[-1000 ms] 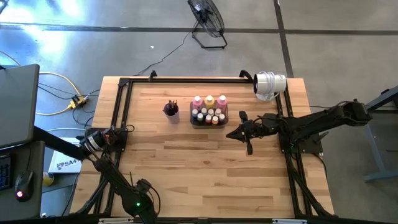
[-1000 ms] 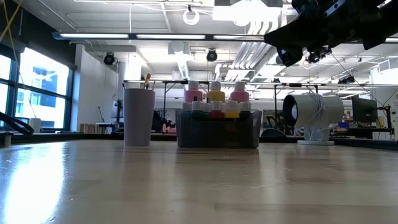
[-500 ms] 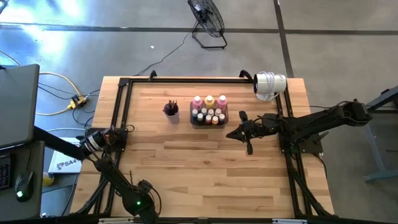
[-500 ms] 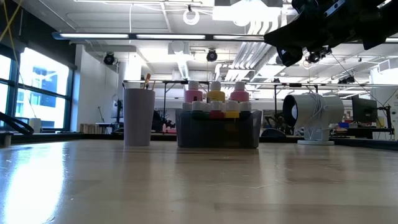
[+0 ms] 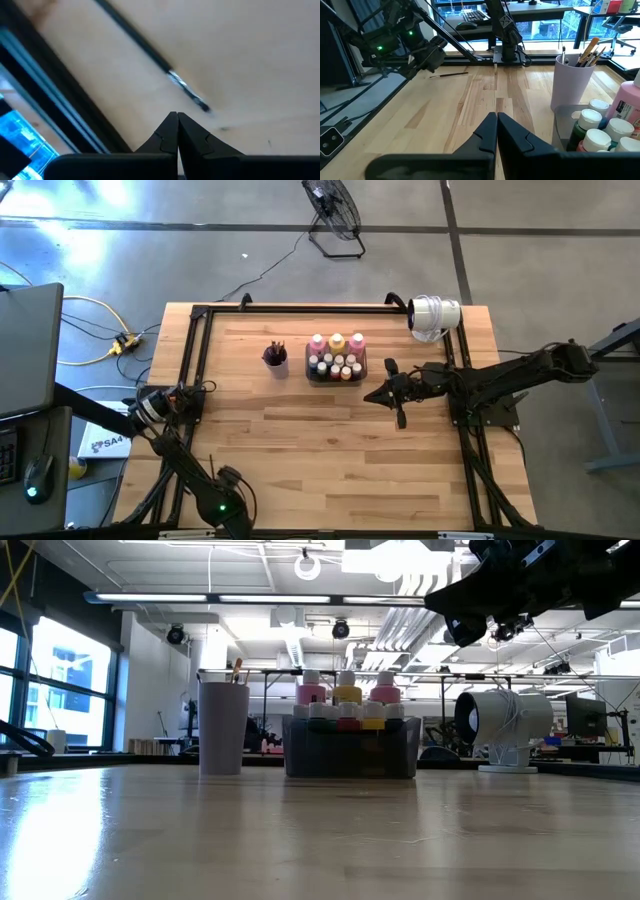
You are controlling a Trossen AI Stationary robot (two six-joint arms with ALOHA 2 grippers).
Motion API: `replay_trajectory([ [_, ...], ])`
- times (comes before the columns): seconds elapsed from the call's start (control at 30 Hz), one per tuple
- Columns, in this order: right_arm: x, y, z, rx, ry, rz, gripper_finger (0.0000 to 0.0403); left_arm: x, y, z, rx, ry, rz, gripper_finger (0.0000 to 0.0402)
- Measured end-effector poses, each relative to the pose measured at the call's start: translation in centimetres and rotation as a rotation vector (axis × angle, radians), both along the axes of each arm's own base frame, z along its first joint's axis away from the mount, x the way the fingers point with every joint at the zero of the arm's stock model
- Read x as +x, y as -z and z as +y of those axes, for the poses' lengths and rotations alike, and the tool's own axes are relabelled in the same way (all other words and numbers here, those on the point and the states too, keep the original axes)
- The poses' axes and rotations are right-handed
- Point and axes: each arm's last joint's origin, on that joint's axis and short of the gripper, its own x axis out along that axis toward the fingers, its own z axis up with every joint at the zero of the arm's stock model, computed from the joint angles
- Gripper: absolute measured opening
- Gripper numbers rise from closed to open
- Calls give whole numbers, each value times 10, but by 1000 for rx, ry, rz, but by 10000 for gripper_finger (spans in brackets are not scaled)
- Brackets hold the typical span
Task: Pick & Place Paint Supplies
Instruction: Put the silver paint brush into the purple cup
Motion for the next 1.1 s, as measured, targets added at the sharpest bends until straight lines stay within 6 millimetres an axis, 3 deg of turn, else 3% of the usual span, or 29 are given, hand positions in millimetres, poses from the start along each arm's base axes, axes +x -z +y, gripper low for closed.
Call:
replay_trajectory([
  [0.63,0,0,0,16,-4,3,4,0,1,2,37,4,-19,0],
  [0.83,0,0,0,16,-4,2,4,2,14,-1,43,2,8,0],
  [1.1,0,0,0,16,-4,1,4,4,13,-2,61,13,-55,0],
])
